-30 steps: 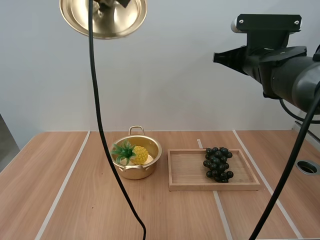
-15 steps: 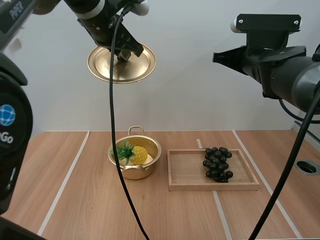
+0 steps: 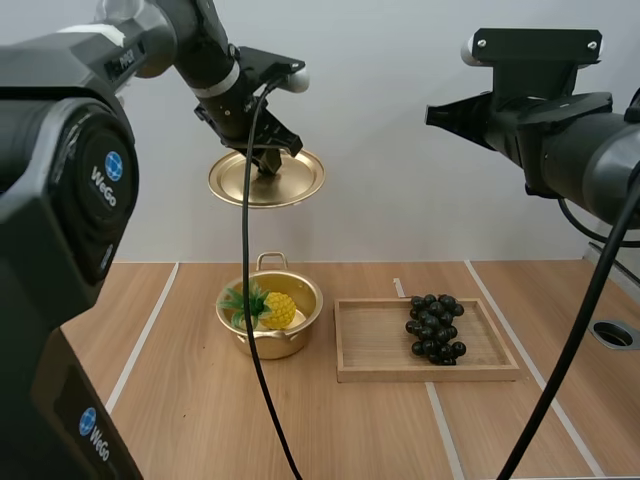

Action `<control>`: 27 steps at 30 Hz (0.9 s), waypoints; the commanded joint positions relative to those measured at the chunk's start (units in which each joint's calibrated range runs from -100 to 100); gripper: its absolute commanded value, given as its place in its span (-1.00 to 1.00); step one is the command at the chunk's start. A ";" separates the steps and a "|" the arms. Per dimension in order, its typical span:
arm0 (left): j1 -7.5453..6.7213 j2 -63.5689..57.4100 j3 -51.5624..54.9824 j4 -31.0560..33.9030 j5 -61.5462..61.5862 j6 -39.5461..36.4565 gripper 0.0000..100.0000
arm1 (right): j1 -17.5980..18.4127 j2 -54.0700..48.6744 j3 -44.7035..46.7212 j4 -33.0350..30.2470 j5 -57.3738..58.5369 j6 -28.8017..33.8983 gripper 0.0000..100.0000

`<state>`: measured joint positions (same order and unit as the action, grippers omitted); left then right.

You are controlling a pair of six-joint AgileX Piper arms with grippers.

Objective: Open the pot, put the pineapple inside, and close it

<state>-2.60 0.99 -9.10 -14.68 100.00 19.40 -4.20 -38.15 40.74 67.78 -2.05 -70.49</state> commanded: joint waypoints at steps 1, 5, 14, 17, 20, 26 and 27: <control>-0.01 2.03 1.26 -1.25 0.00 0.12 -1.00 | -0.14 -0.63 0.10 -0.80 -0.53 -0.07 -1.00; -0.01 3.45 4.50 -1.35 0.00 1.62 -1.00 | -0.14 -0.63 0.10 -0.80 -0.53 -0.07 -1.00; -0.01 3.45 9.77 -6.31 0.00 3.82 -1.00 | -0.14 -0.63 0.10 -0.80 -0.53 -0.07 -1.00; -0.01 3.45 13.94 -6.48 0.00 4.17 -1.00 | -0.14 -0.63 0.10 -0.80 -0.53 -0.07 -1.00; -0.01 3.45 19.28 -6.48 0.00 4.91 -1.00 | -0.14 -0.63 0.10 -0.80 -0.53 -0.07 -1.00; -0.01 3.45 26.12 -6.48 -5.76 5.75 -1.00 | -0.14 -0.63 0.10 -0.80 -0.53 -0.07 -1.00; -0.01 3.45 26.80 -6.33 -6.94 5.86 -1.00 | -0.14 -0.63 0.10 -0.80 -0.53 -0.07 -1.00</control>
<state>-2.60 4.67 16.23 -20.01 96.62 24.83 -4.20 -38.15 40.74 67.78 -2.05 -70.49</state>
